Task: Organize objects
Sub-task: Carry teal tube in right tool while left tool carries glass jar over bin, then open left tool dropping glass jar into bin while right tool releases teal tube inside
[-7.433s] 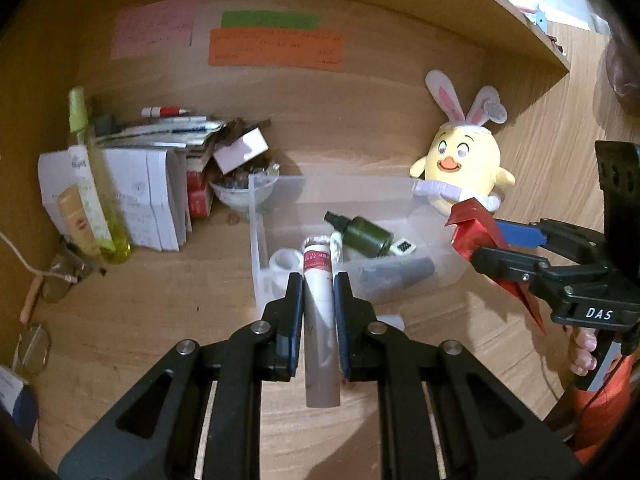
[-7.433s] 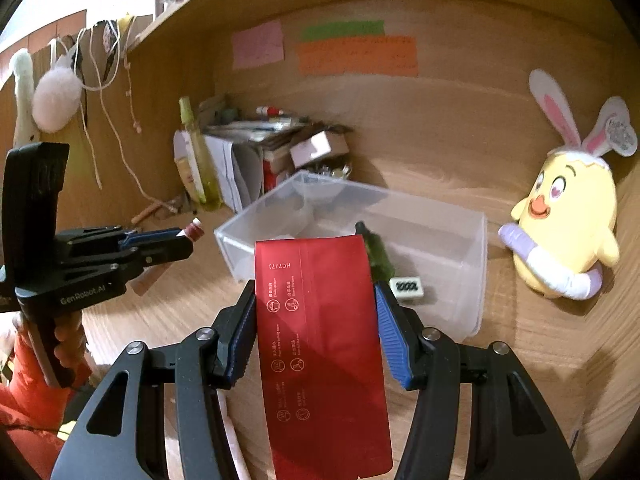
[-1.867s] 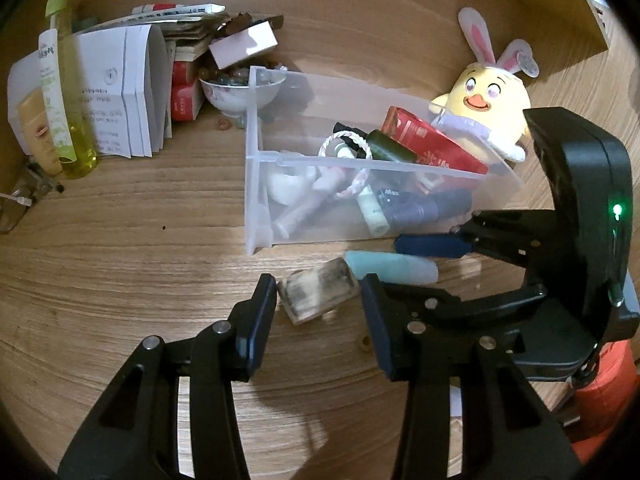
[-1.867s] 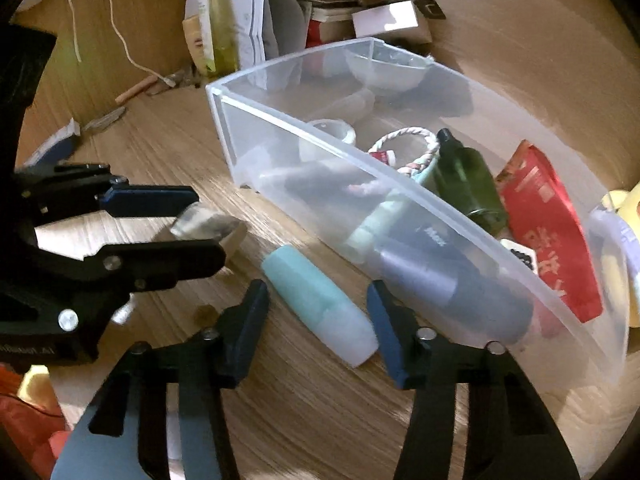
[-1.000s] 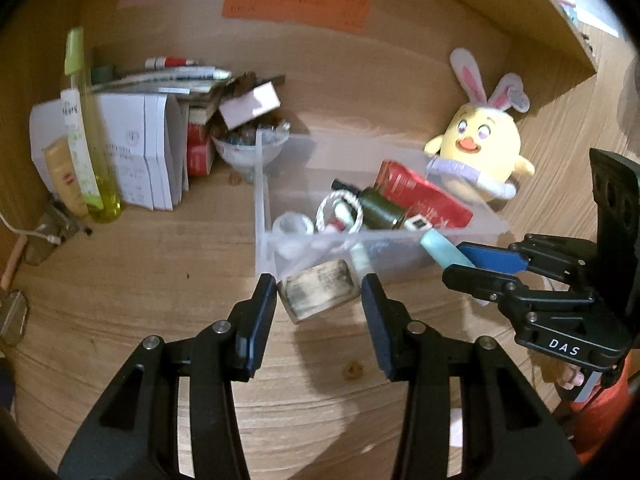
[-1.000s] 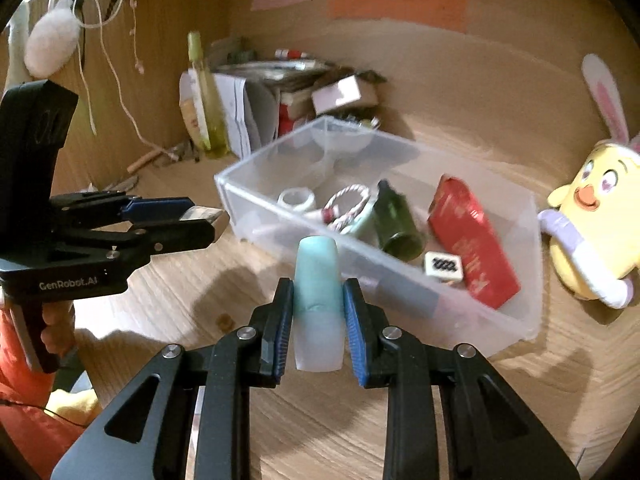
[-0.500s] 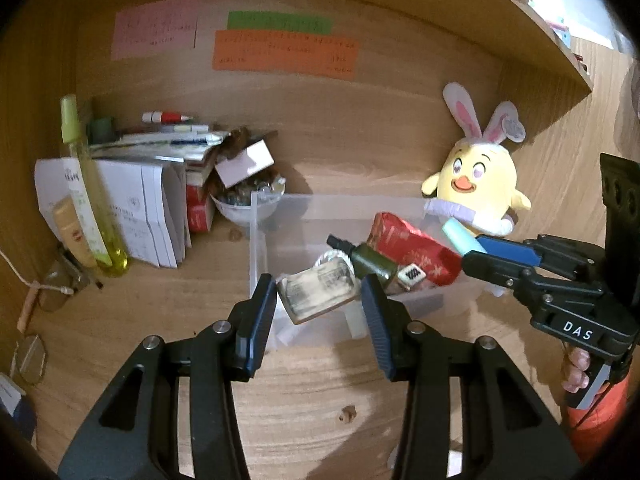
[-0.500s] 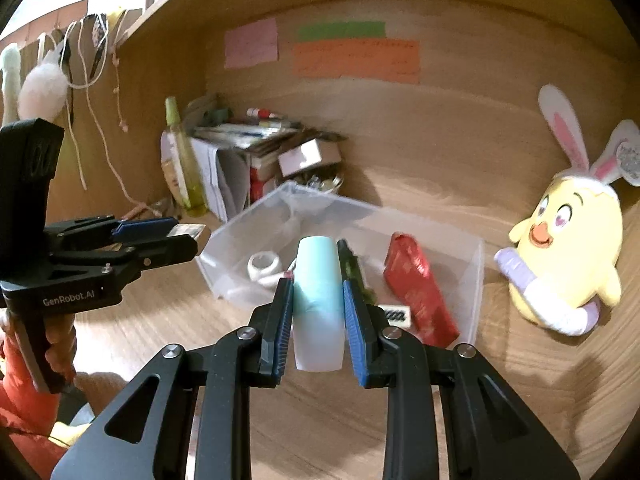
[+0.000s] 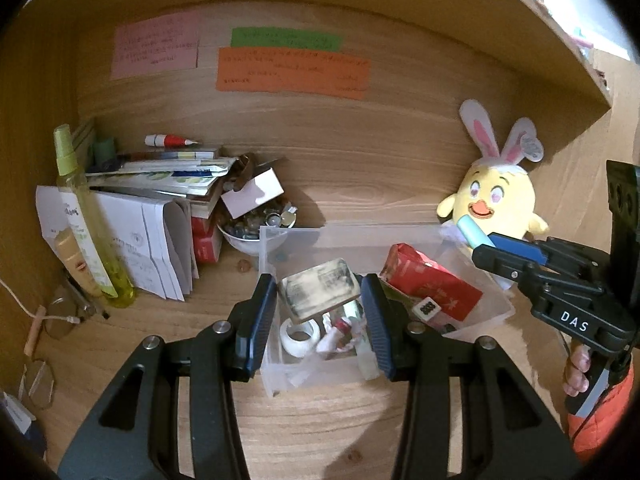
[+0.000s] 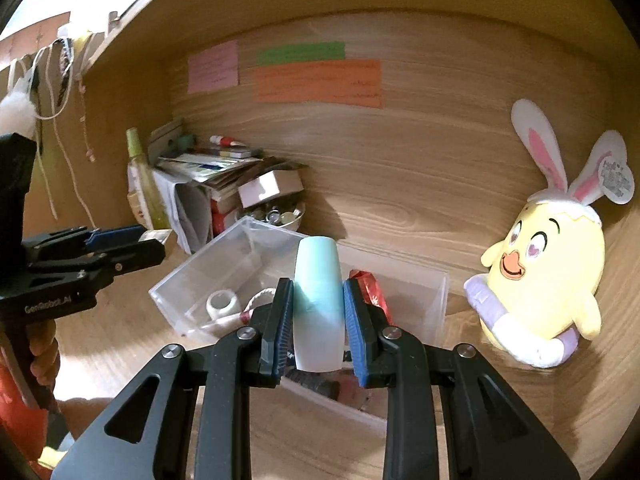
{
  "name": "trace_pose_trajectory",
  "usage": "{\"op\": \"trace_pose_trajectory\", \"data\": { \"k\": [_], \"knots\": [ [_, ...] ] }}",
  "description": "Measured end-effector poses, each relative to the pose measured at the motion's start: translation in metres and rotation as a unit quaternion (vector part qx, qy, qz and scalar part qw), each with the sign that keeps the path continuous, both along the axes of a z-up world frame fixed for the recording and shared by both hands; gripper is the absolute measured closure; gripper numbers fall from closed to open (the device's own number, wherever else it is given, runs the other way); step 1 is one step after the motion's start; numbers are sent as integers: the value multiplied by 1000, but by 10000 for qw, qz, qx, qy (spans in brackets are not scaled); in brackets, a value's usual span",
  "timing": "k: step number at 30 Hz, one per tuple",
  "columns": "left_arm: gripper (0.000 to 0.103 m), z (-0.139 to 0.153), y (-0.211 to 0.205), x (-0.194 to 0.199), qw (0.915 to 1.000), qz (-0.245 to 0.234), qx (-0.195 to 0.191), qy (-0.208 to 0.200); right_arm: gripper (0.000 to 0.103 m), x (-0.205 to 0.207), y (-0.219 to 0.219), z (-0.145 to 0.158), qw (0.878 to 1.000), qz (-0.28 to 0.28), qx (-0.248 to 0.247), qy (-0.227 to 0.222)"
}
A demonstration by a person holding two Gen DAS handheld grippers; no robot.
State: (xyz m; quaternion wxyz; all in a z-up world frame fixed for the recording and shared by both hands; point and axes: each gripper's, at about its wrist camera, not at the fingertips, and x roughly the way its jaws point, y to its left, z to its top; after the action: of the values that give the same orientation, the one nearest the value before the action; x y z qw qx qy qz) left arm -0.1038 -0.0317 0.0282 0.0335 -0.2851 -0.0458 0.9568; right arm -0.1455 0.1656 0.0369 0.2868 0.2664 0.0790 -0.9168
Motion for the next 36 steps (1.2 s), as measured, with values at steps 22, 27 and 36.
{"op": "trace_pose_trajectory", "data": {
  "k": [22,27,36],
  "knots": [
    [59,-51,4,-52,9961,-143,96,-868,80,-42,-15,-51,9966,-204,556,-579],
    [59,-54,8,-54,9958,-202,46,-894,80,-46,-17,-56,9957,-205,629,-647],
    [54,-55,12,-54,9948,-288,80,-973,76,-38,-30,-60,9944,-49,890,-560]
  ]
}}
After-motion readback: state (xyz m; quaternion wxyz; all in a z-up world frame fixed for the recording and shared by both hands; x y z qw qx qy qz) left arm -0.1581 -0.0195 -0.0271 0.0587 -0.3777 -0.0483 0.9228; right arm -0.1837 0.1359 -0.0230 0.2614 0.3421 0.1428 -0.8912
